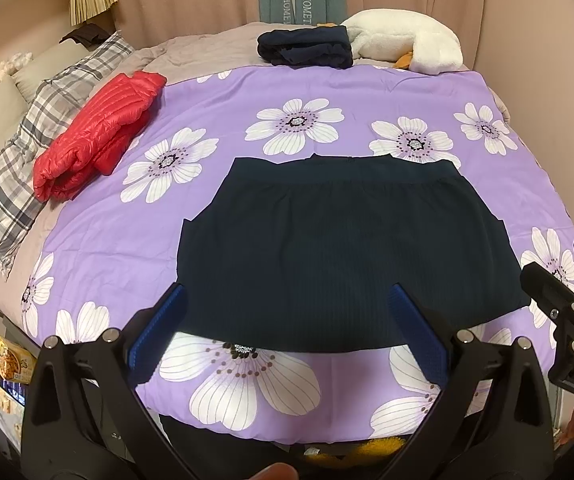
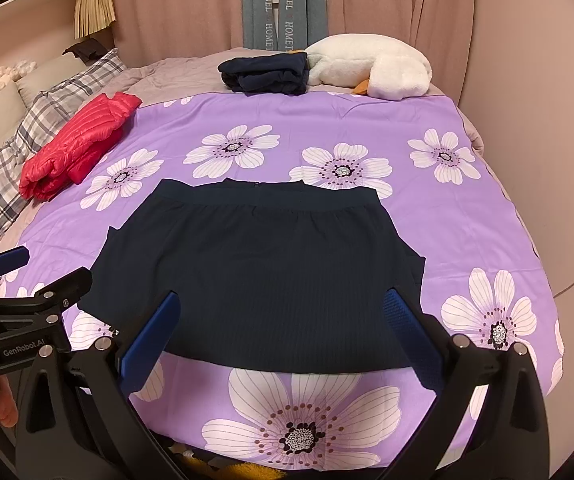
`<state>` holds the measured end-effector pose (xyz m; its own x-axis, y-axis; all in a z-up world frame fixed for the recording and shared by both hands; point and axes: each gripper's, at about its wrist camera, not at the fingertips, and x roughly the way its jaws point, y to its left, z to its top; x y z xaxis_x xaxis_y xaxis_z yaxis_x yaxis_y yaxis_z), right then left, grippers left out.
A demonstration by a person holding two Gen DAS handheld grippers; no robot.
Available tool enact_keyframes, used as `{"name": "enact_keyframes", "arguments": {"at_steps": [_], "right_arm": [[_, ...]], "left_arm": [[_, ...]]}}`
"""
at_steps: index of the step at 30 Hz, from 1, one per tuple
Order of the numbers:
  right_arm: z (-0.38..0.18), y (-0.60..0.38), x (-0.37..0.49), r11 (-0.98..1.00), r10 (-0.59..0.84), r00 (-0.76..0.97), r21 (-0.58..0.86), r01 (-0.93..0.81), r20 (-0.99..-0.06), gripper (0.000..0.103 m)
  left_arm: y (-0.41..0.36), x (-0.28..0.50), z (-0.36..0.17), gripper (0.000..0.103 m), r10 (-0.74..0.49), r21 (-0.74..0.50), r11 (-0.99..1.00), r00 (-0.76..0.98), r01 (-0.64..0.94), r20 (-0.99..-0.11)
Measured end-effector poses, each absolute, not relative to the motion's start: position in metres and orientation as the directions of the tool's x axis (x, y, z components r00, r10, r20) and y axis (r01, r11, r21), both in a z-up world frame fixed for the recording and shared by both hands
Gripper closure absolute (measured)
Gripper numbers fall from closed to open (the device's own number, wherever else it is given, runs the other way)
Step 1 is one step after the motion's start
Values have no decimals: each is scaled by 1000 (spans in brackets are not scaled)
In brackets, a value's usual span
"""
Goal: Fold large clothes
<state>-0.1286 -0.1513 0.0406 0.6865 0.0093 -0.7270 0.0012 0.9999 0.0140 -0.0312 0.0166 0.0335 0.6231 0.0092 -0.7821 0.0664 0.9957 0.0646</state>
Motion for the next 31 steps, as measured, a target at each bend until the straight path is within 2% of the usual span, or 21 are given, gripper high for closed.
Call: {"name": "enact_keyframes", "arguments": {"at_steps": [31], "right_arm": [[37, -149, -127, 1000, 14, 684, 21, 2, -729, 1]], "left_arm": [[18, -31, 37, 2, 8, 63, 996, 626, 65, -780]]}}
